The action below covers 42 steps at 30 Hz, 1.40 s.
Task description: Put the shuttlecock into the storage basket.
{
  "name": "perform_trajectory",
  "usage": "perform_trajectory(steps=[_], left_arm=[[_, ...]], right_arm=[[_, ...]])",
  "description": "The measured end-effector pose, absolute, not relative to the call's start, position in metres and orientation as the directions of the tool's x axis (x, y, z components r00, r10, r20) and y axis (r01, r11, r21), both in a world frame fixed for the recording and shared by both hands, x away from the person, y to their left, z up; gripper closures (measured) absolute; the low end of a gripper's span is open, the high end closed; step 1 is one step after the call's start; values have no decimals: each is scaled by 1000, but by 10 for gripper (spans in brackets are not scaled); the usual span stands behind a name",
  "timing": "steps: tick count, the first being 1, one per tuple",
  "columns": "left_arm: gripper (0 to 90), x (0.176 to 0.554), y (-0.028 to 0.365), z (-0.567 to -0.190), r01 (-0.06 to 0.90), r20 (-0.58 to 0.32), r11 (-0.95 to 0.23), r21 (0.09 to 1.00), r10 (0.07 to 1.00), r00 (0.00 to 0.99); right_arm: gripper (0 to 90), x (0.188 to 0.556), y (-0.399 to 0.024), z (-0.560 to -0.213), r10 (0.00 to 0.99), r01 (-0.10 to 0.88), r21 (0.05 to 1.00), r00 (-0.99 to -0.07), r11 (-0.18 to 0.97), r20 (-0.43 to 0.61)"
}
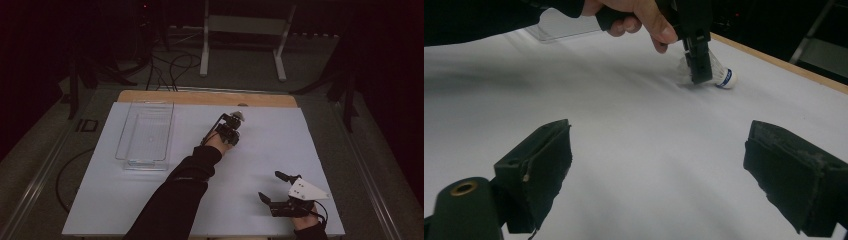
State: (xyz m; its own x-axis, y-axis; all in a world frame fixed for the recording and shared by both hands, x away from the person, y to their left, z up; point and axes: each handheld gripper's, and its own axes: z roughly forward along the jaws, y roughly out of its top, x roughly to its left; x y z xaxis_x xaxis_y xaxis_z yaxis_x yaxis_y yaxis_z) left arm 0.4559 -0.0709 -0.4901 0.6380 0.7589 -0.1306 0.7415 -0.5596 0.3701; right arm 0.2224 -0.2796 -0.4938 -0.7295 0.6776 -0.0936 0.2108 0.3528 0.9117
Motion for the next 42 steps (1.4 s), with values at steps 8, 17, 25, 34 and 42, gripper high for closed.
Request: perform_trajectory(steps=[8,17,25,34,42], left_arm=[[899,456,-67,-484,735,-124,-562,379,757,642],[900,452,-64,-474,707,-108,-607,362,726,679],[900,450,-56,-461,688,-114,-616,383,708,697],[900,446,-42,-447,677,-115,-631,380,694,711],[900,438,-35,-438,639,-115,-672,374,650,751]], right_arm=[[119,222,-280,-494,678,210,911,-729,354,-96],[119,222,-279,-494,678,211,910,-729,356,-96],[119,223,-278,-495,678,217,907,-729,360,-94],[119,223,-278,-495,678,216,907,-728,361,-96],[119,224,-278,-496,678,219,906,-729,362,-95]])
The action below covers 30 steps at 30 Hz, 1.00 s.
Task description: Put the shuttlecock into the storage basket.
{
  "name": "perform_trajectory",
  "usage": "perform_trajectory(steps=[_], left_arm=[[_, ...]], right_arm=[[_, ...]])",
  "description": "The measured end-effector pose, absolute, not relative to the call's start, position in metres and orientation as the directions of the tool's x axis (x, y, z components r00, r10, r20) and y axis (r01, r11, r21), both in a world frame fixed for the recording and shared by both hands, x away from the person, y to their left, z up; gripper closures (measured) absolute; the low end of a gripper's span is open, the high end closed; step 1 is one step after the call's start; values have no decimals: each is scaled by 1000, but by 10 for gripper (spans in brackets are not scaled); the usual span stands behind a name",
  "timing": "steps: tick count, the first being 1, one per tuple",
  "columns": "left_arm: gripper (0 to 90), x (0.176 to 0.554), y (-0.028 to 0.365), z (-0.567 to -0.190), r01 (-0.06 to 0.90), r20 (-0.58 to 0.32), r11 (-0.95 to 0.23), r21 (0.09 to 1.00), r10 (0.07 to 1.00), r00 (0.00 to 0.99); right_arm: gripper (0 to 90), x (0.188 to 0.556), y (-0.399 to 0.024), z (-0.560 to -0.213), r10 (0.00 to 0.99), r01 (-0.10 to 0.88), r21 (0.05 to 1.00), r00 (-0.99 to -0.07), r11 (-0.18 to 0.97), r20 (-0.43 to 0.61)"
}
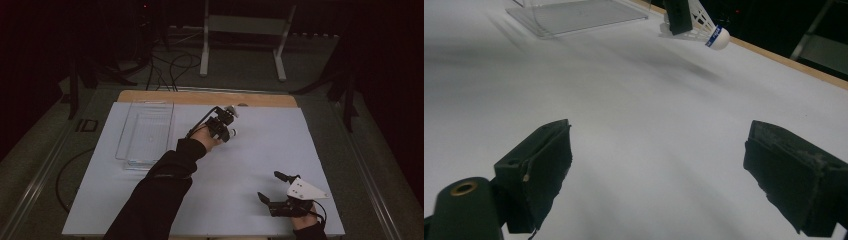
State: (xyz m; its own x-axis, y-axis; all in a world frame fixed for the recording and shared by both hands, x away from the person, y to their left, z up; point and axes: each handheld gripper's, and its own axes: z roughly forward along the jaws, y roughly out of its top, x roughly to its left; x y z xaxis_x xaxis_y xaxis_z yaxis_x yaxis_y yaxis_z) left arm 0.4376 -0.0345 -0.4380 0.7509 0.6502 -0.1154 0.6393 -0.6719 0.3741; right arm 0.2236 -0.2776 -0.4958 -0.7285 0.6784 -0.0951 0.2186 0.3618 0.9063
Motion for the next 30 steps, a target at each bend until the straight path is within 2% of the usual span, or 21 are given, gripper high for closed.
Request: perform_trajectory(steps=[12,20,30], left_arm=[[900,420,-18,-424,584,-124,-724,368,584,802],[900,403,-12,-420,509,-137,-785,354,495,858],[900,387,-6,-417,449,-145,-827,337,426,893]], right_arm=[[119,224,-278,-495,683,220,907,-725,360,-96],[119,223,-276,-495,683,219,908,-725,357,-94],[119,223,-276,-495,685,221,907,-723,359,-95]])
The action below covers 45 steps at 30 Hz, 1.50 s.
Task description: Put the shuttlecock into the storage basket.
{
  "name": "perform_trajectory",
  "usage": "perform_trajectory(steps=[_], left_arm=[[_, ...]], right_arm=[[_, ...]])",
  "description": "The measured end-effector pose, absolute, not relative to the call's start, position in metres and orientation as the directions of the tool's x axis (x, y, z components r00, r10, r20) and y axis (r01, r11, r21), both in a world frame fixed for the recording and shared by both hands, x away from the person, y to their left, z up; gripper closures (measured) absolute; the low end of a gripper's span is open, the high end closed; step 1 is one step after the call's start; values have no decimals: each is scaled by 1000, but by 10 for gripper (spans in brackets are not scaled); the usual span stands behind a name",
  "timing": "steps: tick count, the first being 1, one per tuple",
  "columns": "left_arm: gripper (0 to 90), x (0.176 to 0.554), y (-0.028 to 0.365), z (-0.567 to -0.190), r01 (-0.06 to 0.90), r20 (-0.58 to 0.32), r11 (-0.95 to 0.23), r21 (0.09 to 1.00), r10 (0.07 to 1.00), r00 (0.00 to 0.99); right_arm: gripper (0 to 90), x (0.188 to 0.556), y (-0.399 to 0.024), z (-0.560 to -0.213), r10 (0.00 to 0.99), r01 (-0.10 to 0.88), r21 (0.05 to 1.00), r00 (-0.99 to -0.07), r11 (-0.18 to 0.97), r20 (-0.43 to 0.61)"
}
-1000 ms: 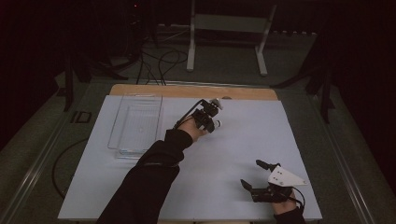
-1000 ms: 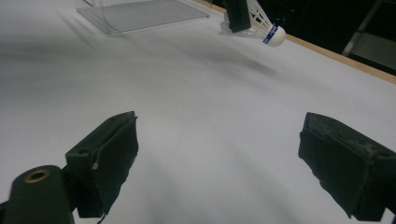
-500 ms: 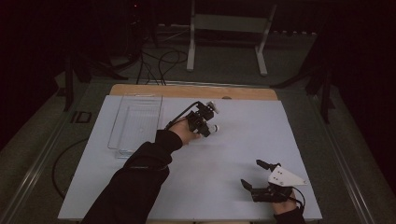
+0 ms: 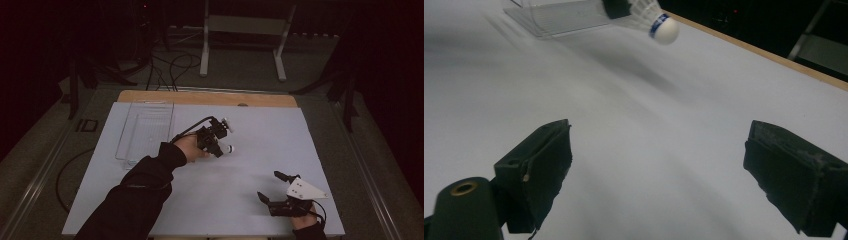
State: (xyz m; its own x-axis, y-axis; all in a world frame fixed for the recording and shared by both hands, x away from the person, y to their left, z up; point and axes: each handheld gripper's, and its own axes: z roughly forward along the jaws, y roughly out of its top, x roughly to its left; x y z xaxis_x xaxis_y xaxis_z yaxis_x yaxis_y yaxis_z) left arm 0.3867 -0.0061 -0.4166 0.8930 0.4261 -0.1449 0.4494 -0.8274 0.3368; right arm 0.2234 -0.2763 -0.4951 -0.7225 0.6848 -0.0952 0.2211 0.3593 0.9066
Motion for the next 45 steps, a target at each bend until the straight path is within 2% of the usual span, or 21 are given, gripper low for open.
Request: perform_trajectory(steps=[19,45], left_arm=[[900,370,21,-402,361,-180,-861,358,316,932],[900,364,60,-373,327,-154,-867,376,290,945]], right_arm=[[119,223,-277,-496,687,223,906,-721,361,-96],[119,223,-276,-495,684,222,903,-722,368,-101]])
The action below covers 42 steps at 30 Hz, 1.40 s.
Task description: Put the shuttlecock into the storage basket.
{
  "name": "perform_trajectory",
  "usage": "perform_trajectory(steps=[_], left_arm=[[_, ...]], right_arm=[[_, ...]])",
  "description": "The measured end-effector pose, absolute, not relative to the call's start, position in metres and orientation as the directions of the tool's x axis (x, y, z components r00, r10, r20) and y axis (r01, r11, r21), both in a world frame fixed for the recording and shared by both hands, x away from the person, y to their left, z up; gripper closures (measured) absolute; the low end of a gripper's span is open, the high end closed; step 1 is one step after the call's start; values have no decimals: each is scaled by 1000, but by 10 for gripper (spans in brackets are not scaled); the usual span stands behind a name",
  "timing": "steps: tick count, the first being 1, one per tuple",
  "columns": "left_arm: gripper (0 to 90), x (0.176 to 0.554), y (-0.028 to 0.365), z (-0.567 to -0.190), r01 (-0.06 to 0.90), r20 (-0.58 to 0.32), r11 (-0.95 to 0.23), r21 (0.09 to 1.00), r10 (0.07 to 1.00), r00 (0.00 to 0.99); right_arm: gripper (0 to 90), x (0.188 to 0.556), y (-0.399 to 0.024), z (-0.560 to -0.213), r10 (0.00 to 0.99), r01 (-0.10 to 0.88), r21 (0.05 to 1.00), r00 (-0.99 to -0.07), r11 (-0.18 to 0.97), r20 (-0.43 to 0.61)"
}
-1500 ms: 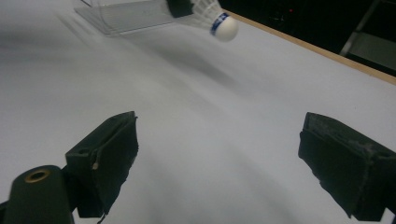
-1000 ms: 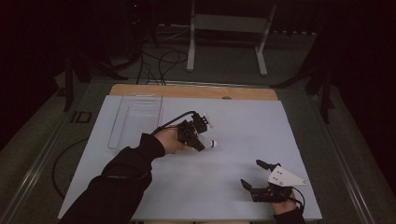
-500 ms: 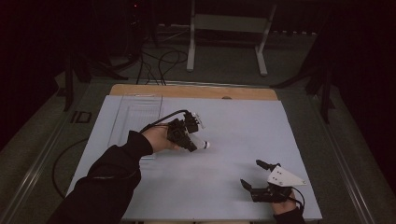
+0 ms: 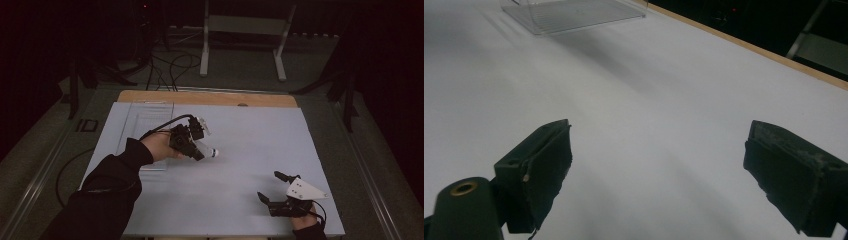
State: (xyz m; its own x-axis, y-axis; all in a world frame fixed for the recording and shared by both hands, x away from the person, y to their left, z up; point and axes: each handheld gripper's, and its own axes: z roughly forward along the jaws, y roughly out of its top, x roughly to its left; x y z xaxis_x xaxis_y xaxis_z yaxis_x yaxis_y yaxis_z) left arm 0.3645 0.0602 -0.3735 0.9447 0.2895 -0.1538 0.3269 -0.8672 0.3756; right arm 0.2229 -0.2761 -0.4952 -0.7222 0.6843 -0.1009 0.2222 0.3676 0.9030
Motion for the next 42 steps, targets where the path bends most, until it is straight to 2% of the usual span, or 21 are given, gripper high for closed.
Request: perform_trajectory(steps=[19,42], left_arm=[[900,362,86,-351,294,-115,-880,374,271,956],[900,361,128,-339,336,-79,-865,374,331,940]], right_arm=[[119,223,-275,-495,687,228,903,-720,363,-95],[119,223,-273,-495,683,222,902,-724,370,-102]])
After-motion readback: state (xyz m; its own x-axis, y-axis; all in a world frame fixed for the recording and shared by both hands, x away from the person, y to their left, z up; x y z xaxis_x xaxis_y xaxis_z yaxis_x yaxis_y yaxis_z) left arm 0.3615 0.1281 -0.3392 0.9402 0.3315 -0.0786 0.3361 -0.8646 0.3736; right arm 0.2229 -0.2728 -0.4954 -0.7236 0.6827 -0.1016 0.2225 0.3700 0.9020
